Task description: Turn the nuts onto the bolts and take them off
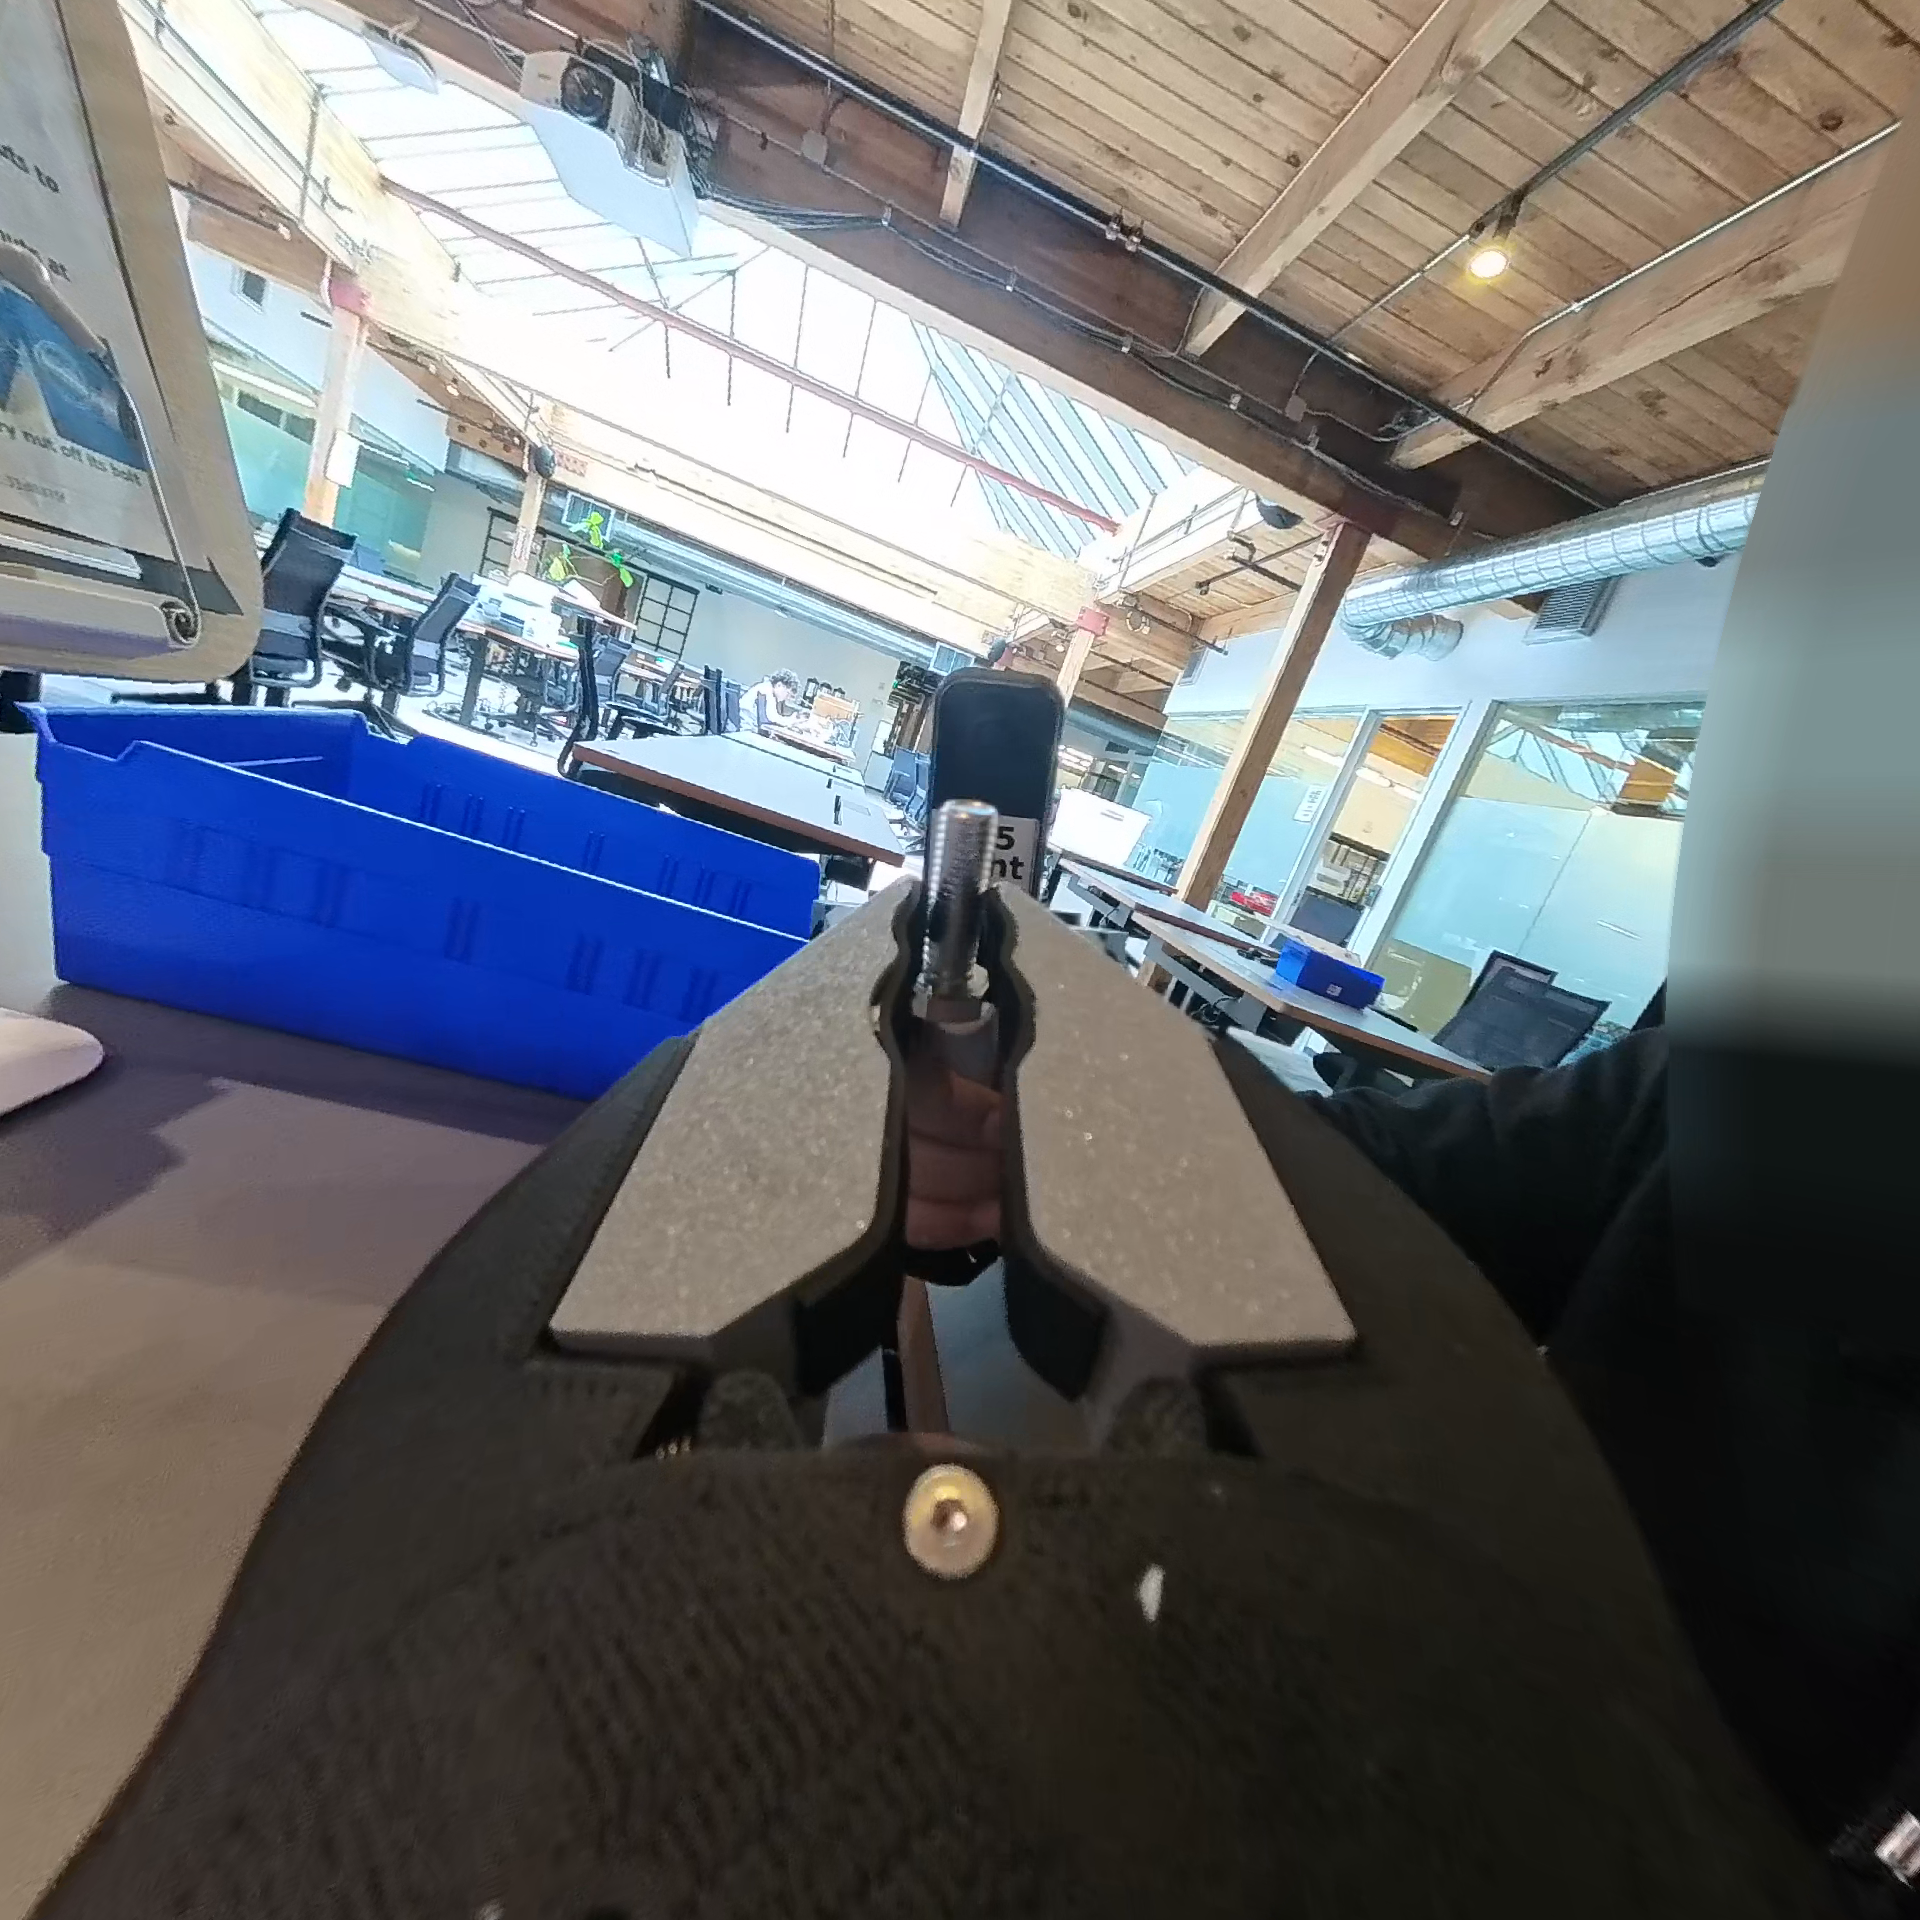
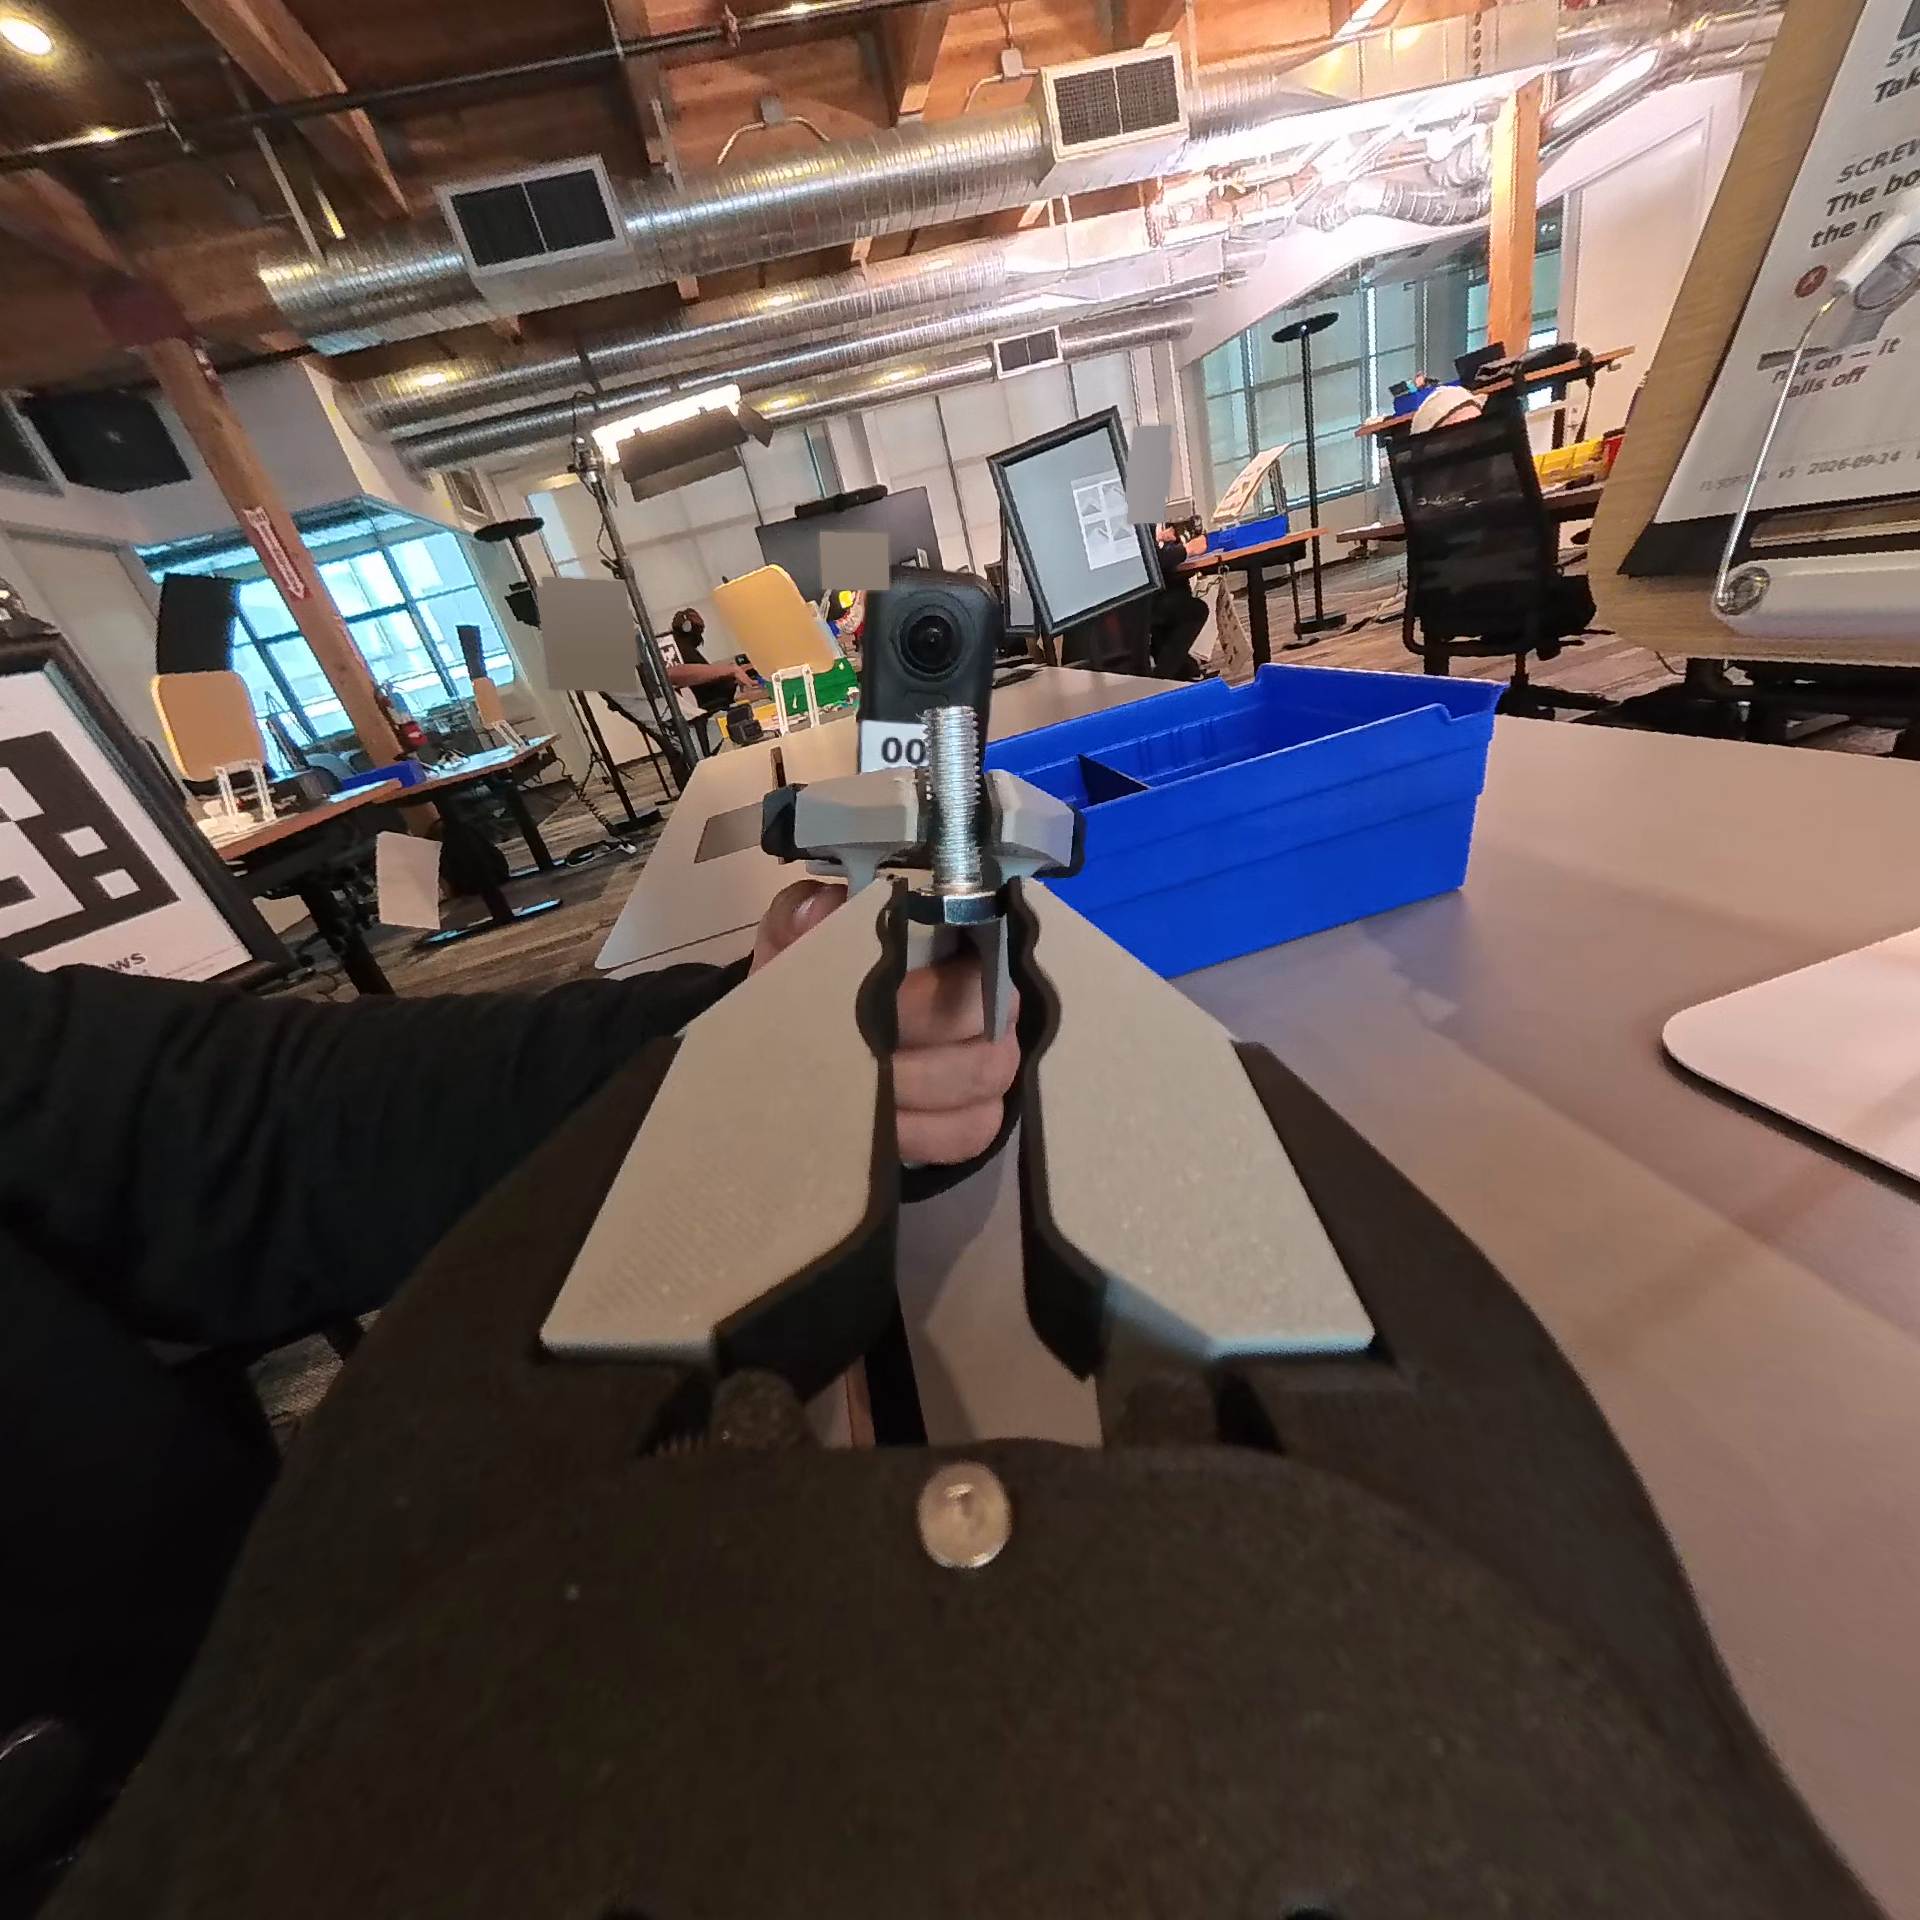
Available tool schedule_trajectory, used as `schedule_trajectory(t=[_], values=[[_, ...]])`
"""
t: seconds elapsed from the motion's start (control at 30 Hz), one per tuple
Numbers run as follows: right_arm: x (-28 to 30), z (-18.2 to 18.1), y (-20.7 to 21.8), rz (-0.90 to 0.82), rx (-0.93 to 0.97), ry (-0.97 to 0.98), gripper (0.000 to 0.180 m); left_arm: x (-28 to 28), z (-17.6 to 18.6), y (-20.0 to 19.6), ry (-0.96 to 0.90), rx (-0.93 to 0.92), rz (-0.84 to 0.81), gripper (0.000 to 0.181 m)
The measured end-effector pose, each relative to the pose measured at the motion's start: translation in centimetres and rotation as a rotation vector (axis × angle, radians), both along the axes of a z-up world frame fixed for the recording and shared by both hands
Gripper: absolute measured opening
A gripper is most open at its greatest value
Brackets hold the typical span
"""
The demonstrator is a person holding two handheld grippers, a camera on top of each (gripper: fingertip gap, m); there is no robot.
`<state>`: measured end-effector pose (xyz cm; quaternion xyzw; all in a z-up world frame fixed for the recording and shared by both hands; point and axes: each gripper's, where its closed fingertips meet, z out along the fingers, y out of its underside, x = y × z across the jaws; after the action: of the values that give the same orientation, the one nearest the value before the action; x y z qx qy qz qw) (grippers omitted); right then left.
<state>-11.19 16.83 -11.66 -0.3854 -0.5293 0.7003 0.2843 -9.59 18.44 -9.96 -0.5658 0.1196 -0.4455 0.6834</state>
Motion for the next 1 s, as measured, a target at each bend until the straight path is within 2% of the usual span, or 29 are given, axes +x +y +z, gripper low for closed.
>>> schedule_trajectory(t=[0.4,1.0], values=[[0.1,0.2,-0.2,0.017,-0.017,0.005,0.016,0.2,0.2,-0.3,-0.001,0.019,-0.012,0.012],[-0.2,-0.5,0.2,-0.016,0.016,-0.019,0.015,-0.1,-0.8,0.4,0.147,-0.026,0.074,0.007]])
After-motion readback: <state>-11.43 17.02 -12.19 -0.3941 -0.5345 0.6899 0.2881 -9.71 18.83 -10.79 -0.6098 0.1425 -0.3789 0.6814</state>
